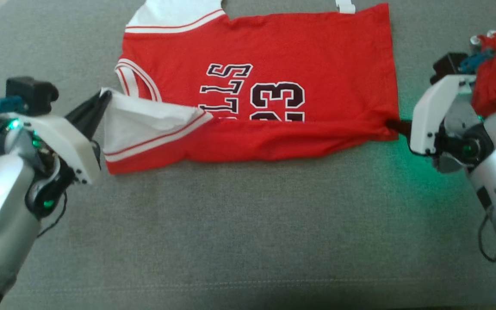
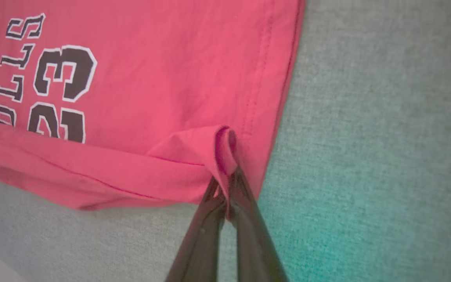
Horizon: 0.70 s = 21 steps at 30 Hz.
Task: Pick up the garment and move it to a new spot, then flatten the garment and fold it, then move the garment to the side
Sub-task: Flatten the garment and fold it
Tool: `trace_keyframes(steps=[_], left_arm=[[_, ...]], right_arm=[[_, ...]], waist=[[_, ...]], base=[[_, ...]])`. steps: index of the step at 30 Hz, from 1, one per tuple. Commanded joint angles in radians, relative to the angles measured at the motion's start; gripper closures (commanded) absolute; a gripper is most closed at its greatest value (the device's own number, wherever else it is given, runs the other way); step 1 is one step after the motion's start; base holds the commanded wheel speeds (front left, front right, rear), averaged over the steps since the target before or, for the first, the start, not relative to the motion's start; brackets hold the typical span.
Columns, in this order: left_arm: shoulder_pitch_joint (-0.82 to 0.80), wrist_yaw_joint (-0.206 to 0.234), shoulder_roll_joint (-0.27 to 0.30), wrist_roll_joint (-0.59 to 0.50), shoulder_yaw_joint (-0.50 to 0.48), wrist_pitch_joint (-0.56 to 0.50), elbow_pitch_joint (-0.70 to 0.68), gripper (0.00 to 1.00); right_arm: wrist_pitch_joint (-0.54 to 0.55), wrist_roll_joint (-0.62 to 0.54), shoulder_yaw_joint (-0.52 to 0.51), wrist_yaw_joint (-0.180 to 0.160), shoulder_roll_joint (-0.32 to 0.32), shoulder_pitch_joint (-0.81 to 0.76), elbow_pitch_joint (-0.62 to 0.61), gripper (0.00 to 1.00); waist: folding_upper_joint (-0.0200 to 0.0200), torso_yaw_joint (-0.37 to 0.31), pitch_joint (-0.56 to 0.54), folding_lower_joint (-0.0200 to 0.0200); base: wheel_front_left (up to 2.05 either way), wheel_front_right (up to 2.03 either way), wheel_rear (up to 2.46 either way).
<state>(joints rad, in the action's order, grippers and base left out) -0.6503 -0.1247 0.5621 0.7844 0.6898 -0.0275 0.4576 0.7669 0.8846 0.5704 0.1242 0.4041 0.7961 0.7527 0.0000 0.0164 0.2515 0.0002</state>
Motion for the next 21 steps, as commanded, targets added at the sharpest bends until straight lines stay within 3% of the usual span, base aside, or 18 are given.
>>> trace_keyframes(steps=[1, 3, 4, 5, 6, 7, 8, 16, 21], left_arm=[[-0.07, -0.006, 0.038, -0.012, -0.036, 0.02, -0.003, 1.0], [-0.093, -0.006, 0.03, -0.015, -0.021, 0.039, 0.025, 1.0], [-0.104, -0.006, 0.024, -0.015, -0.016, 0.049, 0.04, 1.0], [-0.114, -0.006, 0.018, -0.015, -0.01, 0.059, 0.055, 1.0], [-0.123, -0.006, 0.011, -0.014, -0.007, 0.067, 0.073, 0.96], [-0.132, -0.006, 0.004, -0.019, -0.006, 0.082, 0.091, 0.22], [-0.142, -0.002, -0.005, -0.025, -0.007, 0.1, 0.112, 0.0], [-0.18, 0.075, -0.098, -0.023, -0.081, 0.267, 0.222, 0.0], [-0.129, 0.131, -0.137, -0.05, -0.211, 0.288, 0.132, 0.0]], right_arm=[[-0.005, -0.013, -0.008, 0.007, -0.006, 0.037, -0.024, 1.0], [-0.023, -0.03, -0.015, 0.007, -0.017, 0.053, -0.024, 1.0], [-0.045, -0.046, -0.017, 0.007, -0.019, 0.062, -0.026, 0.38], [-0.068, -0.061, -0.023, 0.007, -0.021, 0.069, -0.022, 0.0], [-0.086, -0.073, -0.025, 0.007, -0.026, 0.073, -0.019, 0.0], [-0.1, -0.084, -0.027, 0.007, -0.03, 0.076, -0.016, 0.0], [-0.117, -0.092, -0.03, 0.007, -0.033, 0.079, -0.014, 0.0], [-0.383, -0.165, -0.045, 0.007, -0.021, 0.05, -0.054, 0.0], [-0.617, -0.228, -0.057, 0.007, -0.003, -0.016, -0.109, 0.0]], waist=[[0.0, -0.007, 0.01, -0.0002], [0.0, -0.01, 0.017, -0.0002], [0.0, -0.011, 0.019, -0.0002], [0.0, -0.012, 0.022, -0.0002], [0.0, -0.012, 0.023, -0.0002], [0.0, -0.013, 0.024, -0.0002], [0.0, -0.013, 0.025, -0.0002], [0.0, 0.002, 0.005, -0.0002], [0.0, 0.011, -0.031, -0.0002]], base=[[0.0, 0.0, 0.0], [0.0, 0.0, 0.0], [0.0, 0.0, 0.0], [0.0, 0.0, 0.0], [0.0, 0.0, 0.0], [0.0, 0.0, 0.0], [0.0, 0.0, 0.0], [0.0, 0.0, 0.0], [0.0, 0.0, 0.0]])
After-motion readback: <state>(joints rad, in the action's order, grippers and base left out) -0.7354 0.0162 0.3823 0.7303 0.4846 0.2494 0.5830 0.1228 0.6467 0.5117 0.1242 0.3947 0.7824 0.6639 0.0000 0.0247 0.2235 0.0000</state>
